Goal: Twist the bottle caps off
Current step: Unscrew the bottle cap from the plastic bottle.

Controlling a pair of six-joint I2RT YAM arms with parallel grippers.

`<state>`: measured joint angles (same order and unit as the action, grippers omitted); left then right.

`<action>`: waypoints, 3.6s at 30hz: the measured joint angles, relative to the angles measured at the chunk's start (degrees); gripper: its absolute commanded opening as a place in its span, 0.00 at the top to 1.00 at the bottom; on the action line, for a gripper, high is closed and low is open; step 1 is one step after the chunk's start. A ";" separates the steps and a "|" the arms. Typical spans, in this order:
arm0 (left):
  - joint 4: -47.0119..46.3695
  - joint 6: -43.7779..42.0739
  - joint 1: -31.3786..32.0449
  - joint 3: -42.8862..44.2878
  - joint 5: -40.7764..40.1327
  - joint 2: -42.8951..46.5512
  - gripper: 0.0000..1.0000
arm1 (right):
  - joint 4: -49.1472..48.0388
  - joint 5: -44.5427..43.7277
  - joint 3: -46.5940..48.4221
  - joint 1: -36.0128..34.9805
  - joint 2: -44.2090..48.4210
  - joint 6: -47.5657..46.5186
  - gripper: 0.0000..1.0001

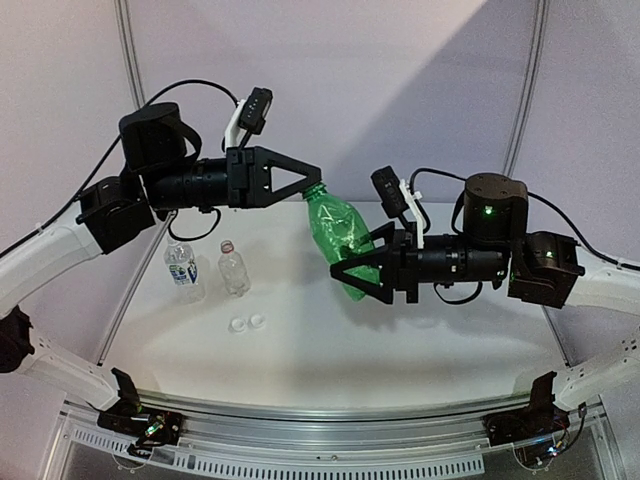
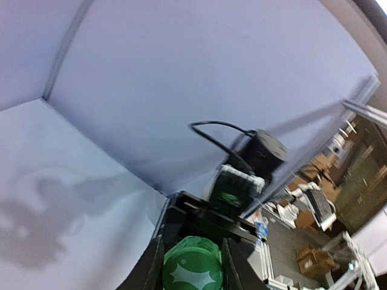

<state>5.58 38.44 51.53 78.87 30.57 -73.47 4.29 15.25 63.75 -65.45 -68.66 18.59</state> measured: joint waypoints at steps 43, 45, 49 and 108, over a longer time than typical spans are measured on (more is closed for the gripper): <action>9.27 1.62 0.17 -2.25 -14.84 6.86 0.06 | 4.07 -17.35 -4.28 -0.04 2.67 -6.62 1.00; 6.88 0.81 0.09 -3.48 -11.65 7.08 0.07 | 2.01 -13.07 -5.29 -0.04 3.17 -6.12 1.00; 1.92 -0.28 0.04 -5.51 -6.19 6.71 0.10 | -1.77 -5.53 -5.90 -0.04 3.30 -4.74 1.00; 25.81 14.67 -0.09 10.86 -23.58 -9.46 0.70 | 16.61 -25.24 9.44 -0.13 -12.66 -7.48 1.00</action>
<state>31.40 53.10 51.44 89.73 6.98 -82.94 20.91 -10.00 73.19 -65.58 -81.32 11.11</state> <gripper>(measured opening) 0.297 0.568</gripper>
